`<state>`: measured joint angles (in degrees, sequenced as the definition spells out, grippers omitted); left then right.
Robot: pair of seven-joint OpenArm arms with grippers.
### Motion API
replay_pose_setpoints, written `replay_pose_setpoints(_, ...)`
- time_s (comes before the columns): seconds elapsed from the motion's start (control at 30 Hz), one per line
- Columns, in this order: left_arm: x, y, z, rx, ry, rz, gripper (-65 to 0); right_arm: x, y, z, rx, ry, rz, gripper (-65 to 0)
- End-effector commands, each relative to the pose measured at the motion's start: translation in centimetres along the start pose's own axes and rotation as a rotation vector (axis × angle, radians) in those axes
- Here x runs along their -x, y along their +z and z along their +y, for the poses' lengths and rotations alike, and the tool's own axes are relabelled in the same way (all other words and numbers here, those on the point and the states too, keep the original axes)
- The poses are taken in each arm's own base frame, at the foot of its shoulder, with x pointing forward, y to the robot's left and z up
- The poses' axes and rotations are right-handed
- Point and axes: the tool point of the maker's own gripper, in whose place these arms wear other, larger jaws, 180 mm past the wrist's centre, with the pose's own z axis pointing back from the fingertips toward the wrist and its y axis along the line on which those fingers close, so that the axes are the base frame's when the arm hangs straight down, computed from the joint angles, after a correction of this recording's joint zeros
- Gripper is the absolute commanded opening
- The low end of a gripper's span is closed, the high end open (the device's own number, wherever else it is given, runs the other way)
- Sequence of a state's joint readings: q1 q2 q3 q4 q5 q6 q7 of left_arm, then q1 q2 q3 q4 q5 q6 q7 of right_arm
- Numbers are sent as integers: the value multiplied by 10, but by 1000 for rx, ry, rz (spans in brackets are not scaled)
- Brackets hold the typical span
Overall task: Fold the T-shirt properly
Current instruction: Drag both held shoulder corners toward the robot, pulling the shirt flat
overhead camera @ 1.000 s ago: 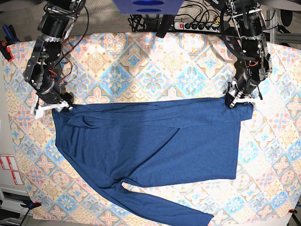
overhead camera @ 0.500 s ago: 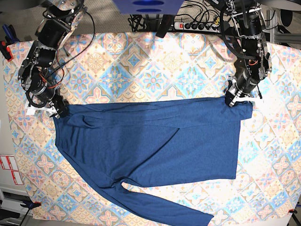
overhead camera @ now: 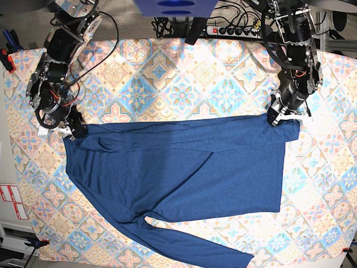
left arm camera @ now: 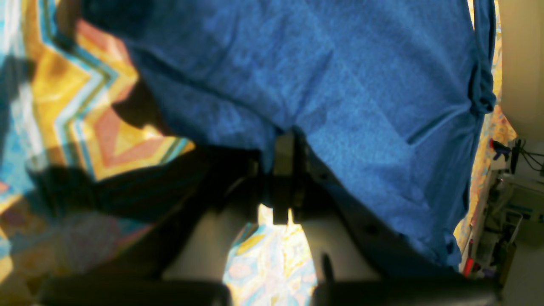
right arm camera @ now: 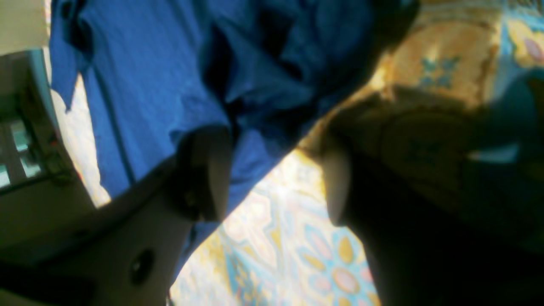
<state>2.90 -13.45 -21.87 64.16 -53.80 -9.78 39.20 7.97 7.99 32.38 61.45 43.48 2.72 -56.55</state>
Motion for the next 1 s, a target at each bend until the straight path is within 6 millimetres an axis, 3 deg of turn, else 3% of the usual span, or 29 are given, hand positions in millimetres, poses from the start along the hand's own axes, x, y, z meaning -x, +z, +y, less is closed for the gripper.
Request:
replay_pose_setpoints(0.0, -13, 1, -7, 18, -17, -25, -650, -12, 1, 6, -6, 8, -25, -316)
replay_pose_setpoints(0.2, -13, 1, -7, 18, -17, -25, -650, -21, -3, 21, -23, 17, -36, -316)
replay_pose_setpoints(0.33, -13, 1, -7, 20, -15, -25, -650, -22, -4, 10, 52, 75, -33, -317)
replay_pose_setpoints(0.47, -13, 1, -7, 20, -15, -25, -650, -34, -6, 26, 44, 99, -53, -329)
replay_pose_setpoints(0.73, -13, 1, -7, 20, -15, -25, -650, -26, -16, 24, 44, 67, -17, -518)
replay_pose_setpoints(0.87, -13, 1, -8, 22, -17, -26, -650, -32, -15, 22, 46, 68, -54, -617)
replay_pose_setpoints(0.97, -13, 1, -8, 23, -17, -27, -650, -30, -12, 12, 61, 71, -51, -650)
